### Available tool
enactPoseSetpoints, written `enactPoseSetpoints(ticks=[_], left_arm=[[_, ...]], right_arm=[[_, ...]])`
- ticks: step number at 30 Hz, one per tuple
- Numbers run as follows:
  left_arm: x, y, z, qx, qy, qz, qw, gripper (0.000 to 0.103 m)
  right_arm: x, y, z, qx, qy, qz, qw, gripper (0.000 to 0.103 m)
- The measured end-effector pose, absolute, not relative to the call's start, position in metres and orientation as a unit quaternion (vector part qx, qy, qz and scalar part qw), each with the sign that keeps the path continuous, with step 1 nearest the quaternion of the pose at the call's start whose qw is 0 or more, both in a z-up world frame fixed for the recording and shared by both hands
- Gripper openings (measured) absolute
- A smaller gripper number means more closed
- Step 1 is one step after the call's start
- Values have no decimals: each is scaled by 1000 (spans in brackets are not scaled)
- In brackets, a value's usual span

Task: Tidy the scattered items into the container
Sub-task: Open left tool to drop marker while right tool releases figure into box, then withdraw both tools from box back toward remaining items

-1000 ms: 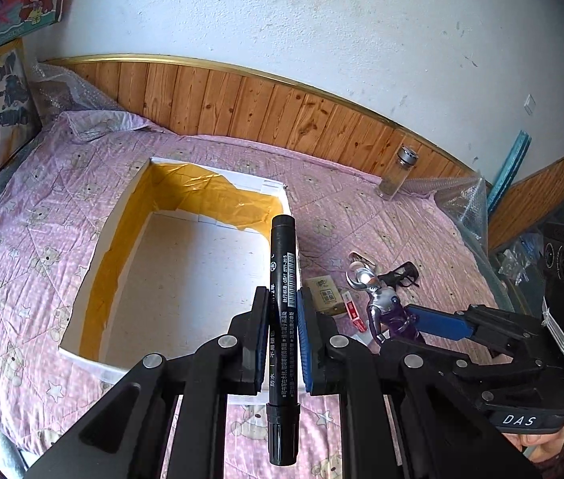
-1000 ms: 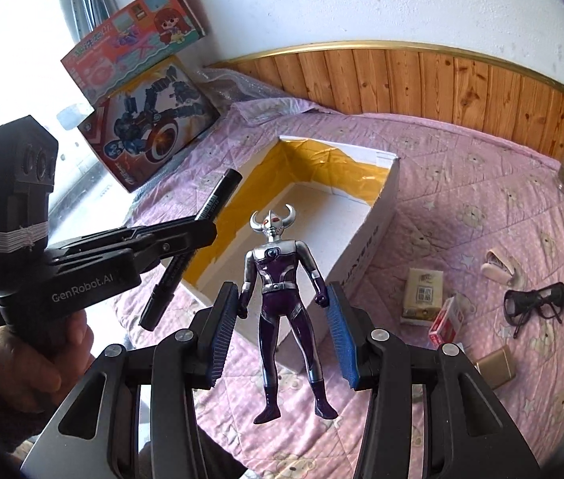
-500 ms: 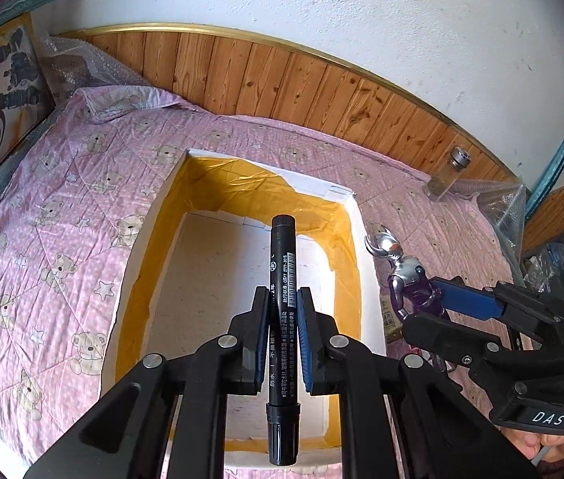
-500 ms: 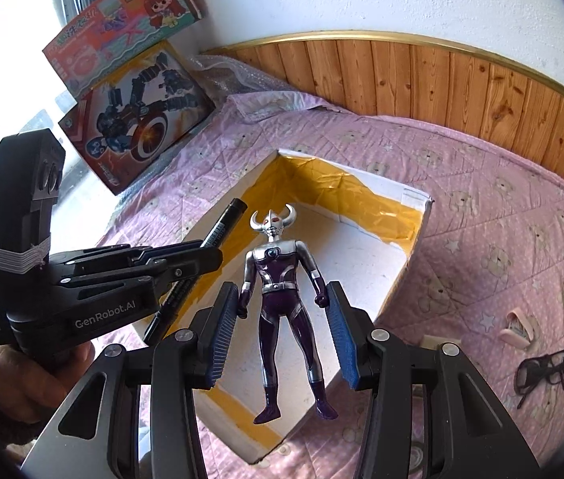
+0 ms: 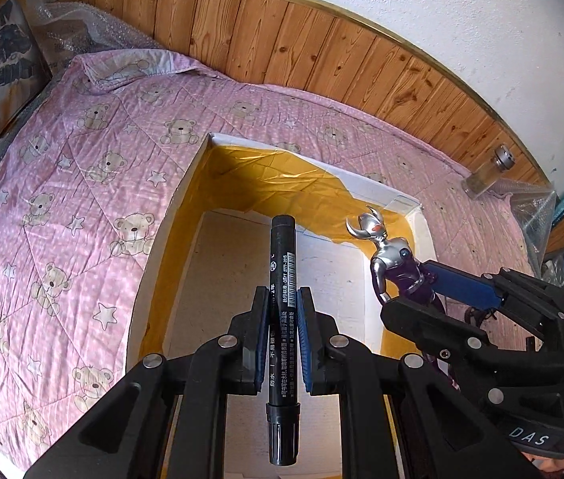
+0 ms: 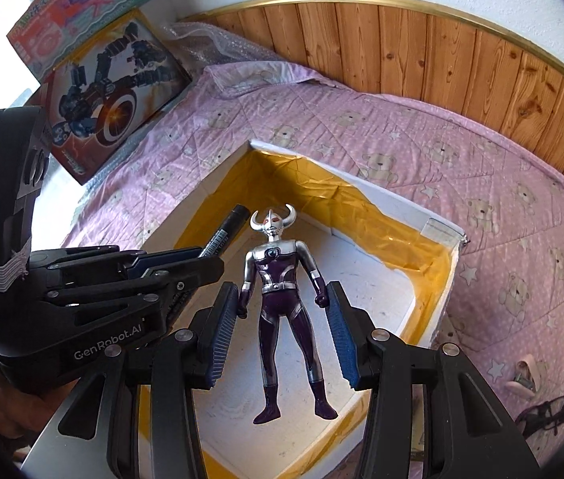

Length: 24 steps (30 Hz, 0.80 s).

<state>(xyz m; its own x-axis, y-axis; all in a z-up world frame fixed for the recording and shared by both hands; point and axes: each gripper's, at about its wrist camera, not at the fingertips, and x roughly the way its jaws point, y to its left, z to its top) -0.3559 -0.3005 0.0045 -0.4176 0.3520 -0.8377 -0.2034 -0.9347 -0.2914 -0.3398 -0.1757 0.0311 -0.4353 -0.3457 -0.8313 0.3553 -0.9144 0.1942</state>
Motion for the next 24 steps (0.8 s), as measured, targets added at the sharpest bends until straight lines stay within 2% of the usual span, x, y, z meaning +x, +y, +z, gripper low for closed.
enactPoseSetpoints(ticks=[8,9,12,15,18,24], left_arm=[[-398,-295,-33,-565,-76,808,148,14],[-402,-294,-37,-571,-77,804,146,16],[-407,-293,-46,-577,-68,804,130,31],[-404,-292,-46,-575,-65,805,132,32],[-399,-292,-43,-571,-59,808,132,37],[-384,-288,-36,-572,-43,809,131,40]], right_arm=[[-376,-180,8,518,27,-835,184,51],[-378,-178,6,521,24,-834,181,52],[-377,-173,4,522,14,-834,176,55],[-370,-169,7,518,-1,-836,180,55],[-362,-167,11,516,-13,-836,187,55],[-340,-172,16,515,-1,-834,197,55]])
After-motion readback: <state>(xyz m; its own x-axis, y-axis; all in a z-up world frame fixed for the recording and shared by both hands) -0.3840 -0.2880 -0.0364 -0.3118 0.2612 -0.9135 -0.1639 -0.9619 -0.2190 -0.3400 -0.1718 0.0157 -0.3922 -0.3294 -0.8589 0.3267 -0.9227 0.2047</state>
